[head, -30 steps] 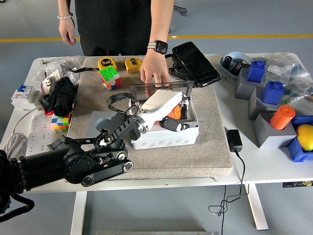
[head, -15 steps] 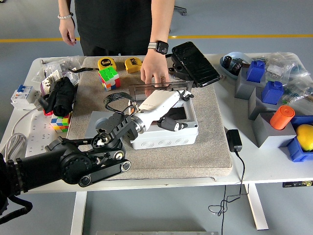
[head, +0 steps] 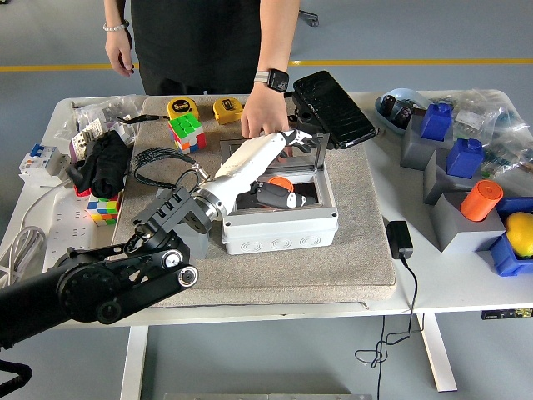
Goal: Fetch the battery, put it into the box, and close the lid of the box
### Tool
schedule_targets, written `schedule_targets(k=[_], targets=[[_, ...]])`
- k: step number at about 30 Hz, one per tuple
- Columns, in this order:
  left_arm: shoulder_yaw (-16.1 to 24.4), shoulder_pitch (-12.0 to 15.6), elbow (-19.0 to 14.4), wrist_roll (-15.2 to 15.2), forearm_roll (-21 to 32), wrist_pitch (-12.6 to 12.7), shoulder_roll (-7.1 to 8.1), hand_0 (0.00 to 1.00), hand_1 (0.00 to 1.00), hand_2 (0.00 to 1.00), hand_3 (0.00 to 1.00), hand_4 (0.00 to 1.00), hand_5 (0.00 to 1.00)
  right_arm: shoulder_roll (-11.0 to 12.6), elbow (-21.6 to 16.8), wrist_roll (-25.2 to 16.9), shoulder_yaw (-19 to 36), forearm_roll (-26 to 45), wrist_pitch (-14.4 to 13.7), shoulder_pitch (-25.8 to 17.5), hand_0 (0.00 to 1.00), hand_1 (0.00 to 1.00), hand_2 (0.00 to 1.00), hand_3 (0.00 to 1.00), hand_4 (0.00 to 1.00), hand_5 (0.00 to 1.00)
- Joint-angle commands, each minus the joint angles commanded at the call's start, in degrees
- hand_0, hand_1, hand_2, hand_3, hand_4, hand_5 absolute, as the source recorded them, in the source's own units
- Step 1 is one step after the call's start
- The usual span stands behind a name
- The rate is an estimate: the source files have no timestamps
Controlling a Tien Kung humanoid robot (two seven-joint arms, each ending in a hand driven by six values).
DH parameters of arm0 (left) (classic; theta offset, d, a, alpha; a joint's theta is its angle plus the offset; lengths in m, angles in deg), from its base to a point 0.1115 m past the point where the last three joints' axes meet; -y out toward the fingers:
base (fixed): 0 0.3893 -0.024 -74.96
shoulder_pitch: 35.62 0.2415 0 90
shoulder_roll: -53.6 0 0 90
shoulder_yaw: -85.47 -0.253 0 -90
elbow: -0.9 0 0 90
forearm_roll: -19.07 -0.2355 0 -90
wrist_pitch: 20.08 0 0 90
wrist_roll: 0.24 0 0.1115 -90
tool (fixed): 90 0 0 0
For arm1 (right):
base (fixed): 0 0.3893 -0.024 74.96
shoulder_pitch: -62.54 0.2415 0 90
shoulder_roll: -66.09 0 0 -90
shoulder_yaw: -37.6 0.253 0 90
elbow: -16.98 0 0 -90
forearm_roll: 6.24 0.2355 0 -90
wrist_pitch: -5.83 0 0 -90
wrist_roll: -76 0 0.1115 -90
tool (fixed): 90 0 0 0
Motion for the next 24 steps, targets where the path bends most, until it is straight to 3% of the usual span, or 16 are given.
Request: schedule_targets(k=[1, 8, 12, 13, 18, 19, 24], targets=[[1.1, 0.7, -0.7, 0.4, 0.1, 0.3, 0.53, 0.489, 0.630, 0.605, 0.615, 0.998, 0.228, 0.0, 0.0, 0.0, 0.0, 0.0, 0.0, 0.0, 0.608, 0.638, 0.608, 0.570, 0.914, 0.472], [7.1, 5.1, -4.4, 1.9, 0.9, 1.5, 3.97, 0.469, 0.606, 0.581, 0.587, 0.962, 0.272, -0.1, 0.0, 0.0, 0.2, -0.1, 0.0, 0.0, 0.608, 0.637, 0.606, 0.569, 0.913, 0.472], [7.5, 6.7, -5.2, 1.3, 0.8, 0.9, 5.80, 0.469, 0.606, 0.581, 0.587, 0.962, 0.272, 0.0, 0.0, 0.0, 0.3, -0.1, 0.0, 0.1, 0.608, 0.637, 0.606, 0.569, 0.913, 0.472], [7.4, 7.1, -5.4, 1.1, 1.0, 0.6, 6.25, 0.391, 0.553, 0.552, 0.562, 0.958, 0.283, 0.0, 0.0, 0.0, 0.4, -0.1, 0.0, 0.1, 0.608, 0.637, 0.607, 0.569, 0.914, 0.471], [6.2, 8.5, -6.1, 0.3, 1.6, -0.9, 8.25, 0.391, 0.553, 0.552, 0.562, 0.958, 0.283, 0.0, 0.0, -0.1, 0.5, -0.1, 0.0, 0.1, 0.608, 0.637, 0.607, 0.569, 0.914, 0.471], [5.8, 8.6, -6.1, 0.2, 1.9, -1.2, 8.51, 0.345, 0.523, 0.541, 0.546, 0.953, 0.297, 0.0, 0.0, -0.1, 0.5, -0.1, 0.0, 0.0, 0.608, 0.638, 0.607, 0.570, 0.913, 0.471], [4.4, 8.6, -5.5, -0.1, 2.7, -2.1, 8.98, 0.345, 0.523, 0.541, 0.546, 0.953, 0.297, -0.1, 0.0, -0.1, 0.3, -0.1, 0.0, -0.1, 0.608, 0.638, 0.607, 0.570, 0.913, 0.471]])
